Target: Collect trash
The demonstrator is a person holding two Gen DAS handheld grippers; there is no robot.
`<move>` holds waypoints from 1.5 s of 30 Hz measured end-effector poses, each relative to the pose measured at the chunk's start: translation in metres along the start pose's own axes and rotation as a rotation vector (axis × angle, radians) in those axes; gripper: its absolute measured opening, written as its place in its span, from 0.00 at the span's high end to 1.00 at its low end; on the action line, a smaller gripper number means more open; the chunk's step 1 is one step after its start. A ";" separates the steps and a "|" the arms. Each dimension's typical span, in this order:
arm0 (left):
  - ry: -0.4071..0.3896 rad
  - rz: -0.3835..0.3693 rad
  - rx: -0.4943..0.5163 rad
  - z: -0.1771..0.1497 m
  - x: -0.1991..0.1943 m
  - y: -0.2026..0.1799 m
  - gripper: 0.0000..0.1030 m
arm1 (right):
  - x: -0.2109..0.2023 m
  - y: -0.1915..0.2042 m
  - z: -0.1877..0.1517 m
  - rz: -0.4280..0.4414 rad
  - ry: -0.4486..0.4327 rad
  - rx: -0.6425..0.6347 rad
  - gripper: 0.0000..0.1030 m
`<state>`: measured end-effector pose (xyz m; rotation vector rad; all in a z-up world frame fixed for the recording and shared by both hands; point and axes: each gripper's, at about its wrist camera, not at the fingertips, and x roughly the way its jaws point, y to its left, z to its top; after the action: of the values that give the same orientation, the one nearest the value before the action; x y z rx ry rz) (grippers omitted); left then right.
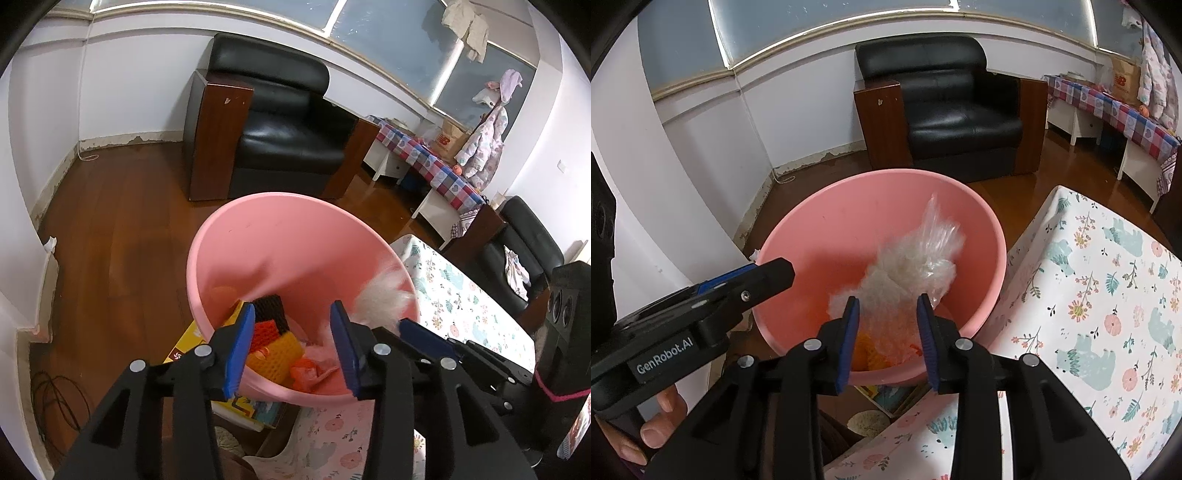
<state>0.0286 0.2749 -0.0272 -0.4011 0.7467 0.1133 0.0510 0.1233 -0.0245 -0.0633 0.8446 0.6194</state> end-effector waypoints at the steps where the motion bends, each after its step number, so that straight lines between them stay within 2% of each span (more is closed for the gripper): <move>1: -0.001 -0.001 0.001 0.000 0.000 -0.001 0.58 | -0.001 -0.001 0.000 0.003 -0.003 0.000 0.62; 11: -0.010 0.007 0.014 0.002 -0.006 -0.006 0.52 | -0.012 -0.011 -0.004 0.018 -0.022 0.024 0.60; 26: -0.027 0.038 0.074 -0.010 -0.029 -0.034 0.52 | -0.057 -0.019 -0.023 0.003 -0.090 0.028 0.60; 45: -0.054 0.073 0.139 -0.031 -0.060 -0.067 0.52 | -0.096 -0.030 -0.047 -0.028 -0.134 0.042 0.60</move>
<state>-0.0187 0.2033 0.0143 -0.2375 0.7112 0.1392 -0.0126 0.0382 0.0069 0.0042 0.7250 0.5733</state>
